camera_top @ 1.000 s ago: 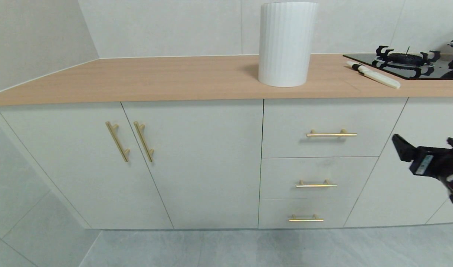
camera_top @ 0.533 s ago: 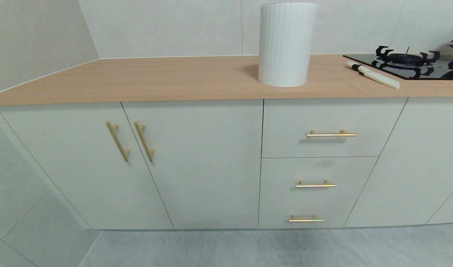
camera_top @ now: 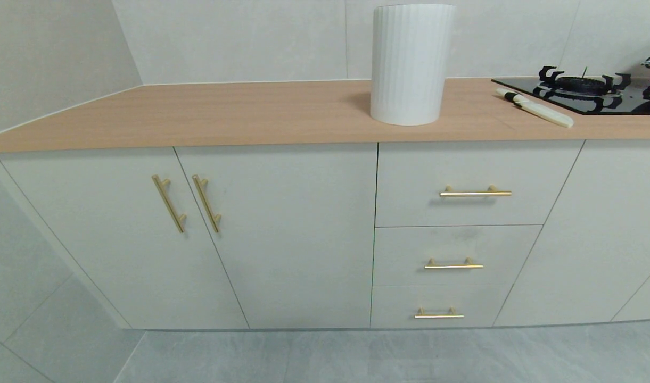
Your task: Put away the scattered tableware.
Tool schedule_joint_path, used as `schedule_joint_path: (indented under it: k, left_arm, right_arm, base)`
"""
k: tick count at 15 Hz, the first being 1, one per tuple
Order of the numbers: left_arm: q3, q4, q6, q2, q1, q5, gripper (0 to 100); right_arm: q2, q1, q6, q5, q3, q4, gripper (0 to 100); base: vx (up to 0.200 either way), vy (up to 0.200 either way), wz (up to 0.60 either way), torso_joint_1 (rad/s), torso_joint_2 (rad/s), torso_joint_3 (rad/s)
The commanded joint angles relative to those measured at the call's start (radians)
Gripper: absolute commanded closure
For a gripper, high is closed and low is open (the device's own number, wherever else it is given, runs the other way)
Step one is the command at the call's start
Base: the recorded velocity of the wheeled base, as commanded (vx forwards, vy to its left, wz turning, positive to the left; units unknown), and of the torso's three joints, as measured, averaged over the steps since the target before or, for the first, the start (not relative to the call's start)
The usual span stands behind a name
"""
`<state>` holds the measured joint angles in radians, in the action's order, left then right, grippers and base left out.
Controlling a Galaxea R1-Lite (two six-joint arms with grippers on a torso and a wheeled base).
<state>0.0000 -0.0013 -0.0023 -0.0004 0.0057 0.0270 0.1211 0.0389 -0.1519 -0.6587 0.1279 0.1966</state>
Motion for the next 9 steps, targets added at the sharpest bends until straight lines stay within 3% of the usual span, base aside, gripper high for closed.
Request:
schedule_joint_path:
  k: [1,2,4,6,9]
  left_arm:
    - [0.000,0.000,-0.001,0.000,0.000,0.001,0]
    - [0.000,0.000,-0.001,0.000,0.000,0.001,0]
    - [0.000,0.000,-0.001,0.000,0.000,0.001,0]
    - [0.000,0.000,-0.001,0.000,0.000,0.001,0]
    - [0.000,0.000,-0.001,0.000,0.000,0.001,0]
  right_arm:
    - [-0.097,-0.051,-0.011,0.019,-0.037,-0.011,0]
    - [-0.121,-0.044,-0.011,0.100,-0.068,-0.017,0]
    - [-0.121,-0.044,0.020,0.369,-0.128,-0.016,0]
    - [-0.121,-0.044,0.072,0.536,-0.128,-0.114,0]
    - [-0.120,-0.042,0.077,0.556,-0.128,-0.137,0]
  base:
    - [0.000,0.000,0.00,0.000,0.00,0.000]
    - [0.000,0.000,0.00,0.000,0.00,0.000]
    - [0.000,0.000,0.00,0.000,0.00,0.000]
    - [0.000,0.000,0.00,0.000,0.00,0.000]
    - [0.000,0.000,0.00,0.000,0.00,0.000]
